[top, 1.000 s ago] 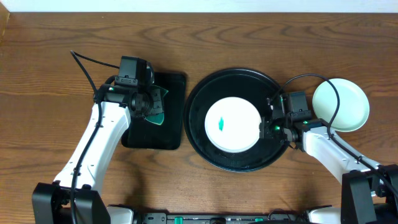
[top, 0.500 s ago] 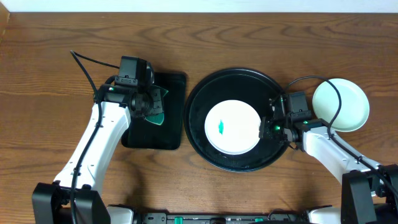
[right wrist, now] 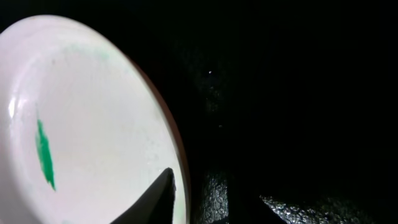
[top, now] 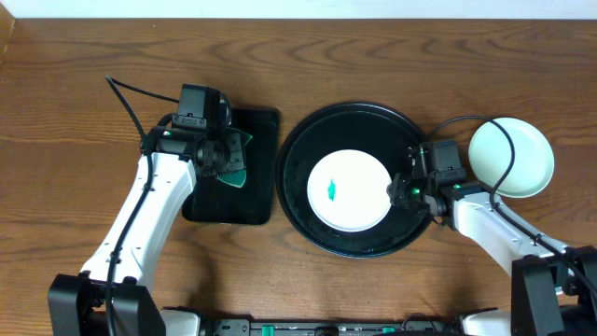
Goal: Clean dirty plates on tray and stack at the side
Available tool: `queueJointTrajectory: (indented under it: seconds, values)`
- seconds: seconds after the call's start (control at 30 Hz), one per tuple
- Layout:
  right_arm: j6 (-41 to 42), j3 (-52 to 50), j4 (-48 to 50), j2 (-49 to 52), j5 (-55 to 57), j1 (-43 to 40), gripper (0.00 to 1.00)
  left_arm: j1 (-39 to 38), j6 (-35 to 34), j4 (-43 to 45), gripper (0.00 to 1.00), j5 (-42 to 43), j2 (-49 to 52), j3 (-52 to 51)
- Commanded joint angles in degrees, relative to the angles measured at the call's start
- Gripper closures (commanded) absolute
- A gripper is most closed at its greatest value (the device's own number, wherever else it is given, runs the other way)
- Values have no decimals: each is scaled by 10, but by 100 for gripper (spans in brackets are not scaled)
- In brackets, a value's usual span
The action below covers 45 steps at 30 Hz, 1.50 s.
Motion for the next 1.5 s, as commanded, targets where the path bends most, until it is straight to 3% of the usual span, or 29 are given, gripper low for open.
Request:
queueJointTrajectory:
  seconds: [0.0,0.17,0.3,0.87,1.27,1.47]
  values:
    - [3,-3,3,2,34,18,80,-1,-5,1,92,-5,1,-4]
    - [-7,-3,17,2,38,39,84,-1,-5,1,92,-5,1,-4]
    - [-8,-3,17,2,72,47,99,-1,-5,1,92,-5,1,-4]
    - [11,-2,-51,-55,70,45,99,-1,-5,-7,92,-5,1,-4]
    - [12,-2,-58,-47,72,45,99,-1,-2,10,93,-13,1,-3]
    - [21,-3,-48,-22,72,45,99,-1,13,-26,93,-54,2,48]
